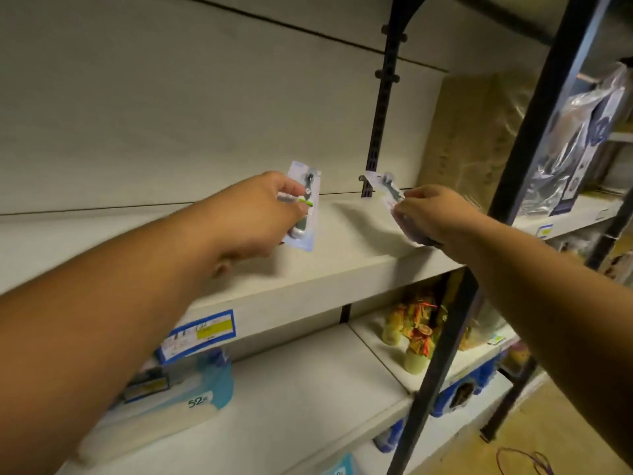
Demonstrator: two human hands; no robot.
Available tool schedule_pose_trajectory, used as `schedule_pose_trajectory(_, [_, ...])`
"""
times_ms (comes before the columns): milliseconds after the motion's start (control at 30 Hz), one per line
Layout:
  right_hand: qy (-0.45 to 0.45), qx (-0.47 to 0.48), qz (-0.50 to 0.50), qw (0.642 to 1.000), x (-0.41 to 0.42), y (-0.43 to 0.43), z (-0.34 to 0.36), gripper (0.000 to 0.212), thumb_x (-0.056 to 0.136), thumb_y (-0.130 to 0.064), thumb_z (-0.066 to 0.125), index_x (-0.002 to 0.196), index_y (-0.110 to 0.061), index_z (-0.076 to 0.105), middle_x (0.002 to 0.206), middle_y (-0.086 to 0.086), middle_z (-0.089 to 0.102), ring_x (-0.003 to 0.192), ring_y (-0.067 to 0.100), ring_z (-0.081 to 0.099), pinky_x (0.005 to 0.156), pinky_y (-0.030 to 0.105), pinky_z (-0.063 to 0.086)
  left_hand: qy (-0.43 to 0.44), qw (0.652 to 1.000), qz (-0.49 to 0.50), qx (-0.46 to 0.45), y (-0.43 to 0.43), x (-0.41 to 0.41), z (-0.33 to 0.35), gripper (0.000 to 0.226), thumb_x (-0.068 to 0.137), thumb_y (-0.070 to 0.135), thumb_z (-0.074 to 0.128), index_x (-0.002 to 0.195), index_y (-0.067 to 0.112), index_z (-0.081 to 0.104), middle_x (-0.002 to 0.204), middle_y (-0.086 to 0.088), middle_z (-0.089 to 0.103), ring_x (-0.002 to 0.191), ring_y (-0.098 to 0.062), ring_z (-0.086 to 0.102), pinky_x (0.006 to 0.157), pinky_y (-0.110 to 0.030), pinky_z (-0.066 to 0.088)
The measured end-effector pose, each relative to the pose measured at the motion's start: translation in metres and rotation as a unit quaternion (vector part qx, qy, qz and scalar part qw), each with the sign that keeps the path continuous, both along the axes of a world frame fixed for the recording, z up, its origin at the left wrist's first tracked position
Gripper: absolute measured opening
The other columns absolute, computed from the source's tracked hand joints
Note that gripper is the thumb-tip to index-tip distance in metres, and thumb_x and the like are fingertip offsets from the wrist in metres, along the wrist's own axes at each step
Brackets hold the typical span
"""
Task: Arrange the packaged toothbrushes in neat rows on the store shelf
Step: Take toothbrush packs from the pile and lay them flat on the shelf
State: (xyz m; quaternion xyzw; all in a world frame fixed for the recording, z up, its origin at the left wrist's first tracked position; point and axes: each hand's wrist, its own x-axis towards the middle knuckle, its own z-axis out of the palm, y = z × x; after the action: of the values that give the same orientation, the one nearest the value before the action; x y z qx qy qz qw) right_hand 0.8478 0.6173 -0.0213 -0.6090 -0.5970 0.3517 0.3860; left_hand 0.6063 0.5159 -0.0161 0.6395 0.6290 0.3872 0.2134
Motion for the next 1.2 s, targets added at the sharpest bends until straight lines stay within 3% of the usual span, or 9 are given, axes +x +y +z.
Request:
schedule_pose_trajectory(100, [-0.089, 0.005, 0.020, 0.996, 0.004, 0.046, 0.000, 0.014, 0.094, -0.014, 0.060, 0.098, -0.004, 0.069, 0.081, 0.012, 0.068, 0.063, 0.016, 0.062, 0.057, 0.024, 0.045, 0.040, 0.998, 0.040, 0.001, 0.021, 0.004, 0.004, 0.021, 0.098, 0.041, 0.056, 0.118, 0.040, 0.060, 0.087, 0.016, 0.063, 0.066, -0.010, 0.058, 0.063, -0.028, 0.050])
schedule_pose_trajectory(300, [-0.229, 0.017, 0.047, 0.972, 0.010, 0.105, -0.012, 0.029, 0.094, -0.021, 0.055, 0.071, -0.012, 0.070, 0.078, 0.012, 0.074, 0.070, 0.028, 0.067, 0.058, 0.030, 0.045, 0.039, 0.995, 0.066, -0.061, 0.065, 0.039, -0.003, 0.018, 0.100, 0.029, 0.050, 0.103, 0.021, 0.066, 0.087, -0.013, 0.064, 0.072, -0.023, 0.051, 0.067, -0.035, 0.045])
schedule_pose_trajectory(500, [-0.283, 0.036, 0.091, 0.954, 0.025, 0.124, -0.018, 0.033, 0.096, -0.034, 0.048, 0.103, -0.009, 0.068, 0.094, 0.016, 0.073, 0.080, 0.030, 0.068, 0.062, 0.032, 0.048, 0.075, 0.991, 0.082, -0.073, 0.098, 0.075, 0.004, 0.019, 0.097, 0.021, 0.045, 0.090, 0.031, 0.059, 0.084, -0.007, 0.056, 0.070, -0.023, 0.047, 0.066, -0.035, 0.039])
schedule_pose_trajectory(600, [-0.355, 0.047, 0.148, 0.922, 0.031, 0.112, -0.014, 0.033, 0.102, -0.030, 0.036, 0.123, -0.017, 0.057, 0.114, 0.021, 0.062, 0.107, 0.036, 0.057, 0.087, 0.038, 0.050, 0.078, 0.991, 0.094, -0.062, 0.105, 0.086, -0.003, 0.018, 0.098, 0.027, 0.049, 0.087, 0.030, 0.063, 0.084, 0.000, 0.066, 0.069, -0.024, 0.055, 0.066, -0.032, 0.045])
schedule_pose_trajectory(733, [-0.355, 0.042, 0.163, 0.920, 0.034, 0.104, -0.010, 0.024, 0.106, -0.038, 0.025, 0.104, -0.026, 0.046, 0.090, 0.005, 0.044, 0.111, 0.033, 0.044, 0.097, 0.041, 0.042, 0.063, 0.993, 0.080, -0.066, 0.108, 0.097, -0.013, 0.014, 0.097, 0.034, 0.055, 0.104, 0.029, 0.067, 0.096, 0.007, 0.068, 0.086, -0.015, 0.062, 0.077, -0.028, 0.045])
schedule_pose_trajectory(833, [-0.377, 0.054, 0.150, 0.913, 0.037, 0.113, -0.015, 0.039, 0.086, -0.054, 0.029, 0.091, -0.023, 0.050, 0.108, 0.014, 0.058, 0.105, 0.034, 0.050, 0.091, 0.040, 0.045, 0.087, 0.990, 0.054, -0.098, 0.110, 0.099, -0.014, 0.044, 0.090, 0.051, 0.062, 0.126, 0.025, 0.063, 0.114, 0.003, 0.070, 0.107, -0.018, 0.064, 0.096, -0.032, 0.046])
schedule_pose_trajectory(967, [-0.348, 0.062, 0.166, 0.921, 0.042, 0.117, -0.014, 0.035, 0.097, -0.032, 0.044, 0.118, -0.013, 0.064, 0.122, 0.015, 0.065, 0.108, 0.033, 0.061, 0.094, 0.039, 0.052, 0.223, 0.956, 0.010, -0.191, 0.110, 0.105, -0.008, 0.091, 0.083, 0.063, 0.066, 0.157, 0.030, 0.023, 0.152, 0.008, 0.044, 0.127, -0.016, 0.048, 0.093, -0.025, 0.032])
schedule_pose_trajectory(1067, [-0.333, 0.093, 0.171, 0.923, 0.050, 0.117, -0.013, 0.037, 0.101, -0.021, 0.043, 0.133, -0.020, 0.060, 0.134, 0.012, 0.061, 0.115, 0.031, 0.060, 0.097, 0.035, 0.050, 0.311, 0.927, 0.002, -0.209, 0.114, 0.115, -0.004, 0.096, 0.086, 0.066, 0.058, 0.159, 0.026, 0.010, 0.156, 0.005, 0.040, 0.119, -0.018, 0.049, 0.094, -0.026, 0.035])
schedule_pose_trajectory(1200, [-0.292, 0.130, 0.181, 0.930, 0.059, 0.123, -0.026, 0.037, 0.100, -0.024, 0.045, 0.128, -0.031, 0.067, 0.137, 0.000, 0.062, 0.109, 0.020, 0.061, 0.088, 0.028, 0.046, 0.358, 0.910, 0.010, -0.212, 0.121, 0.127, -0.008, 0.098, 0.086, 0.077, 0.044, 0.160, 0.026, 0.005, 0.159, 0.001, 0.037, 0.134, -0.025, 0.048, 0.105, -0.033, 0.038])
